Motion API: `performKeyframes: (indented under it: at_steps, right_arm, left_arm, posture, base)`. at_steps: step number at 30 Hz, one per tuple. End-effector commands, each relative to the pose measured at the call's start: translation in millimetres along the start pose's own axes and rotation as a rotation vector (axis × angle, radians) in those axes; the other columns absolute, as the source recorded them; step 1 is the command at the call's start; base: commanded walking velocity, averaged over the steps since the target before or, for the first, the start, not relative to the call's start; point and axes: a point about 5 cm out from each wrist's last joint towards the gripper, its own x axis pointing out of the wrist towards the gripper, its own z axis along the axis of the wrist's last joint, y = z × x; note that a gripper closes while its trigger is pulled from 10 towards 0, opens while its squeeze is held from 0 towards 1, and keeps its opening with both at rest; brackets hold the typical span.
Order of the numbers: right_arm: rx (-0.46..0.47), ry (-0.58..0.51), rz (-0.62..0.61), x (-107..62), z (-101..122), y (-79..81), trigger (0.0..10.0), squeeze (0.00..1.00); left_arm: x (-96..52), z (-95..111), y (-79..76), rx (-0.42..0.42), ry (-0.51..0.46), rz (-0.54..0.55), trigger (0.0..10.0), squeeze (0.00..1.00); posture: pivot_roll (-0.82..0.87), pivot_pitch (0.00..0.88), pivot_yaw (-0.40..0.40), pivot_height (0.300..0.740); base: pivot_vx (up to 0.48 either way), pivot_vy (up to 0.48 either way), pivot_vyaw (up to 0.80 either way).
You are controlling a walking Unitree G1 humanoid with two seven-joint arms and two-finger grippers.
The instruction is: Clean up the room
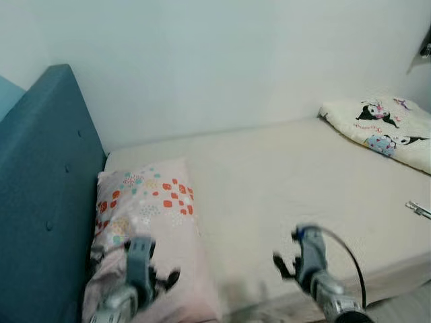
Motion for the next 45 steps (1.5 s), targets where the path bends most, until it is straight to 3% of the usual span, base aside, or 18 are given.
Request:
performKeyframes:
  at_steps: [1,2,3,4,5,6,7,10,17,28,45]
  right_arm:
    - [-0.001,0.06,-0.024,-2.3,-13.7,-1.8,10.0,0.0]
    - [0.054,0.151,-0.058,-9.2,-39.3,-5.6,10.0,0.0]
    - [0.054,0.151,-0.058,-9.2,-39.3,-5.6,10.0,0.0]
    - [0.127,0.223,-0.074,-16.5,-62.0,-6.2,10.0,0.0]
    - [0.127,0.223,-0.074,-16.5,-62.0,-6.2,10.0,0.0]
    - [0.162,0.288,-0.086,-23.8,-81.3,-5.8,10.0,0.0]
    - [0.162,0.288,-0.086,-23.8,-81.3,-5.8,10.0,0.0]
    - [0.143,0.39,-0.081,-35.8,-109.5,-1.5,10.0,0.0]
    - [0.091,0.393,-0.07,-36.0,-111.1,0.8,10.0,0.0]
    - [0.081,0.398,-0.072,-34.8,-110.9,4.3,10.0,0.0]
    - [0.085,0.443,-0.067,-41.9,-130.7,21.2,10.0,0.0]
  left_arm:
    - [-4.2,-11.1,6.2,0.018,0.051,0.03,10.0,0.0]
    - [-10.8,-31.2,10.0,-0.01,0.122,0.069,10.0,0.0]
    - [-10.8,-31.2,10.0,-0.01,0.122,0.069,10.0,0.0]
    - [-17.5,-49.0,11.9,-0.043,0.183,0.097,10.0,0.0]
    - [-17.5,-49.0,11.9,-0.043,0.183,0.097,10.0,0.0]
    - [-24.0,-64.3,13.2,-0.061,0.239,0.123,10.0,0.0]
    - [-24.0,-64.3,13.2,-0.061,0.239,0.123,10.0,0.0]
    - [-34.7,-88.2,12.9,-0.117,0.318,0.161,10.0,0.0]
    - [-42.4,-102.1,13.6,-0.139,0.368,0.185,10.0,0.0]
    - [-39.8,-98.6,13.7,-0.11,0.365,0.182,10.0,0.0]
    - [-37.8,-98.8,9.7,-0.089,0.384,0.149,10.0,0.0]
  posture:
    - [-0.13,0.0,0.0,0.739]
    - [-0.13,0.0,-0.002,0.739]
    - [-0.13,0.0,-0.002,0.739]
    - [-0.12,0.0,-0.01,0.739]
    - [-0.12,0.0,-0.01,0.739]
    - [-0.12,0.0,-0.015,0.739]
    - [-0.12,0.0,-0.015,0.739]
    - [-0.11,0.0,-0.021,0.739]
    - [-0.11,0.0,-0.021,0.739]
    - [-0.11,0.0,-0.025,0.739]
    - [-0.12,0.0,-0.022,0.739]
  base:
    - [0.0,-0.48,0.0]
    - [0.0,-0.48,0.0]
    - [0.0,-0.48,0.0]
    - [0.0,-0.48,0.0]
    - [0.0,-0.48,0.0]
    - [0.0,-0.48,0.0]
    - [0.0,-0.48,0.0]
    - [0.0,-0.48,0.0]
    - [0.0,-0.48,0.0]
    - [0.0,-0.48,0.0]
    - [0.0,-0.48,0.0]
